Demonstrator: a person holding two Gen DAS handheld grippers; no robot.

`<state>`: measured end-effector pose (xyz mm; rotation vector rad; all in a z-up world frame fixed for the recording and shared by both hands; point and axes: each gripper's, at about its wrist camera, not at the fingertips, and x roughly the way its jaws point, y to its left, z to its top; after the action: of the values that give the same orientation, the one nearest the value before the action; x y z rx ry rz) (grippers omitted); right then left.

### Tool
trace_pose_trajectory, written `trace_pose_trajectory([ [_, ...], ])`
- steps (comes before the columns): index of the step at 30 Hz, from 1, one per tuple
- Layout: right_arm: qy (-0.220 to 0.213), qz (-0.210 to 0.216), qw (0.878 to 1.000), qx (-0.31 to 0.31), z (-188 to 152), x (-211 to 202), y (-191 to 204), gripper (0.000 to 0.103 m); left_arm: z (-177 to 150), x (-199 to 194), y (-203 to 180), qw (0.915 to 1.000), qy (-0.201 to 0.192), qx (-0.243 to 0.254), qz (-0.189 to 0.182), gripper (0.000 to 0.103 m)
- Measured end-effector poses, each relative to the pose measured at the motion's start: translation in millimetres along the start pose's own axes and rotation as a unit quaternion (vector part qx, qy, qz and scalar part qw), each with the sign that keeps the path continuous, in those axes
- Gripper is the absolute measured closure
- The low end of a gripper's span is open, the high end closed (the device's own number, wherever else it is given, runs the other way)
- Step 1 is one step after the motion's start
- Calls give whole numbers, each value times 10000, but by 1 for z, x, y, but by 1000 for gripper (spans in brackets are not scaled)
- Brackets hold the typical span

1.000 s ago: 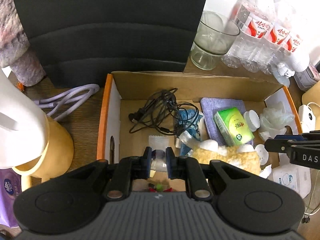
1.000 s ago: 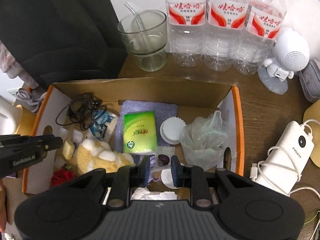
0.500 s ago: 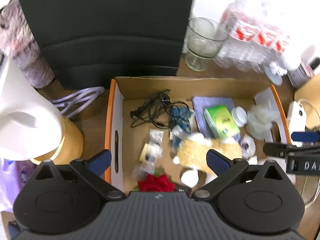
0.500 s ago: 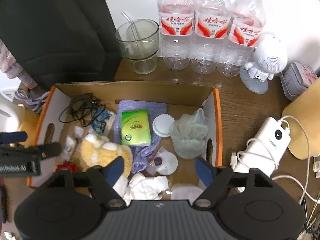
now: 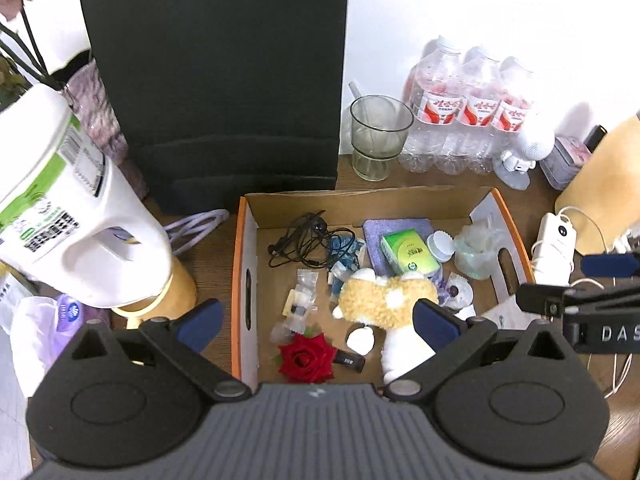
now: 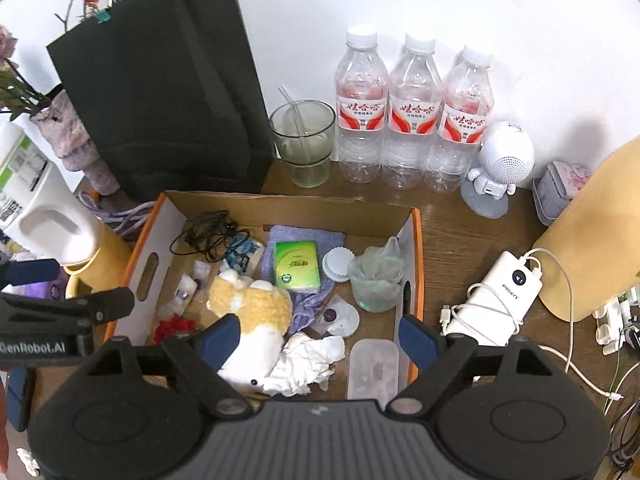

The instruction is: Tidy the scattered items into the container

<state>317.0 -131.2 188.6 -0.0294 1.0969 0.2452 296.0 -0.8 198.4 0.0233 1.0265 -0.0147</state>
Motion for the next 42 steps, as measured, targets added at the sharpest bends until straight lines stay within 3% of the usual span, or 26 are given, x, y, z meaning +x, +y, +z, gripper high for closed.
trace_pose_trajectory([
  [7, -582, 162, 9981, 97, -22, -15, 5, 17, -28, -18, 0, 9968, -766, -234, 74, 0],
  [13, -1448, 71, 9893, -159, -59, -21, 18, 17, -61, -24, -2, 9839, -1755, -267, 196, 0],
  [19, -2440, 206, 9690, -325, -118, -17, 19, 15, -114, -22, -8, 9644, -2595, -286, 426, 0],
  [23, -2699, 329, 9622, -155, -147, -8, 13, 15, -143, -13, -10, 9617, -2697, -238, 417, 0],
  [30, -3125, 61, 9498, -126, -206, -10, 10, 12, -211, -21, -3, 9523, -3016, -227, 399, 0],
  [32, -3089, -75, 9511, 3, -228, -8, 9, 10, -235, -17, 1, 9548, -2939, -312, 318, 0],
  [34, -2992, -306, 9537, 100, -254, -2, 12, 10, -257, -10, 3, 9624, -2673, -427, 234, 0],
  [36, -2878, -262, 9572, 136, -280, 3, 14, 10, -278, -8, 2, 9681, -2476, -377, 84, 0],
  [42, -2543, -87, 9670, 152, -327, 14, 23, 10, -319, -10, -9, 9703, -2417, -81, 9, 0],
])
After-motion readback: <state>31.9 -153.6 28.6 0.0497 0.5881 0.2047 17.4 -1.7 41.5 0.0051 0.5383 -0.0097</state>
